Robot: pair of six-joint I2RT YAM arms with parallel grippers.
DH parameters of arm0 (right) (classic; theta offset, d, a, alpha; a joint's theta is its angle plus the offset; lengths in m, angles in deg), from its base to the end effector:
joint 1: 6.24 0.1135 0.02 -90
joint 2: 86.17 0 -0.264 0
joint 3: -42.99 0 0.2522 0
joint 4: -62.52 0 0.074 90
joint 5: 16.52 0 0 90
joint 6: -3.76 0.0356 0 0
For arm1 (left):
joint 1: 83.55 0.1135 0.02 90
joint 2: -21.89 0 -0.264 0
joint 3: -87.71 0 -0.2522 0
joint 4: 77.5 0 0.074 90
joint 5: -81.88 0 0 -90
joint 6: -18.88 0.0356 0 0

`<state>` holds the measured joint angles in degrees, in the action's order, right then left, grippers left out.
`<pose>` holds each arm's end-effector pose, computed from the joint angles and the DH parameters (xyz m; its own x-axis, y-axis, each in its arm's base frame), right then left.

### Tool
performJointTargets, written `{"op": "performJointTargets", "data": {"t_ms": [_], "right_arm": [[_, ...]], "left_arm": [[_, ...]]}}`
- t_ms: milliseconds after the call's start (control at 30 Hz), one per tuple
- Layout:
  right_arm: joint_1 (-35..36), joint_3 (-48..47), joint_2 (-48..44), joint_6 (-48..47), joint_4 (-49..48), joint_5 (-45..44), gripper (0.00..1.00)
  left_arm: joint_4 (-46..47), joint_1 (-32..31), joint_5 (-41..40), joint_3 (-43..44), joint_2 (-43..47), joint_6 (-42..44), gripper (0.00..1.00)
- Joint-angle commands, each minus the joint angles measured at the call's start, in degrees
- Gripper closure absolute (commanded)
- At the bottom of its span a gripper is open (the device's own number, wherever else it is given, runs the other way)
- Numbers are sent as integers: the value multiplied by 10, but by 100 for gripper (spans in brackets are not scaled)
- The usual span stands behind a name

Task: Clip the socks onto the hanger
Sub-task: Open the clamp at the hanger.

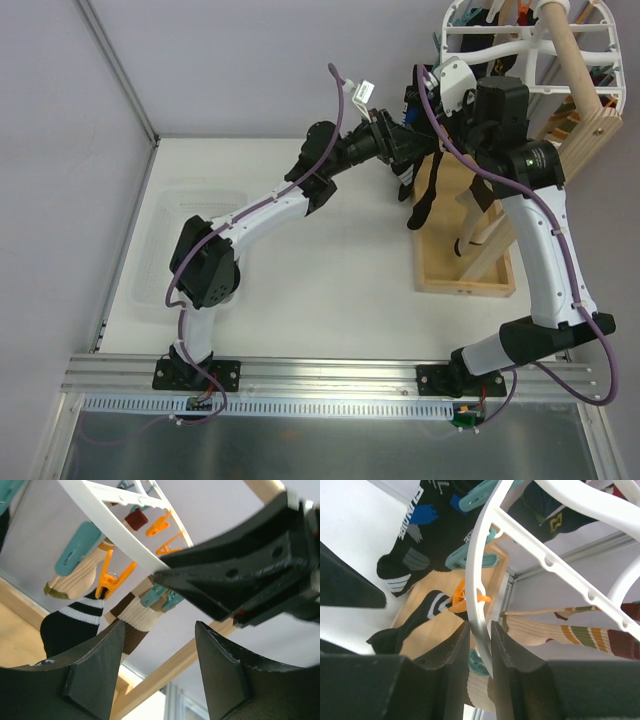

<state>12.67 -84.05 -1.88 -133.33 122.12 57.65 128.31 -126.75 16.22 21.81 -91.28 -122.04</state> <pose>0.2704 0.0824 0.5160 -0.1392 -0.7925 -0.5937 -0.2450 0.6085 -0.7548 0.3334 -0.3332 0.4082 -0.4857 -0.5142 -0.7069 0.8169 0.0208 -0.5763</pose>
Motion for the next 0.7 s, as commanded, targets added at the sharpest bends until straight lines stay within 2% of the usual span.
{"op": "performJointTargets", "data": {"t_ms": [0,133,667], "right_arm": [[8,-35,8,26,-57,14,73],[15,-47,15,36,-56,15,73],[18,-25,8,52,-65,24,78]], "left_arm": [[93,-10,51,8,-21,69,42],[91,-21,48,31,-43,124,41],[91,-60,27,149,-132,152,34]]}}
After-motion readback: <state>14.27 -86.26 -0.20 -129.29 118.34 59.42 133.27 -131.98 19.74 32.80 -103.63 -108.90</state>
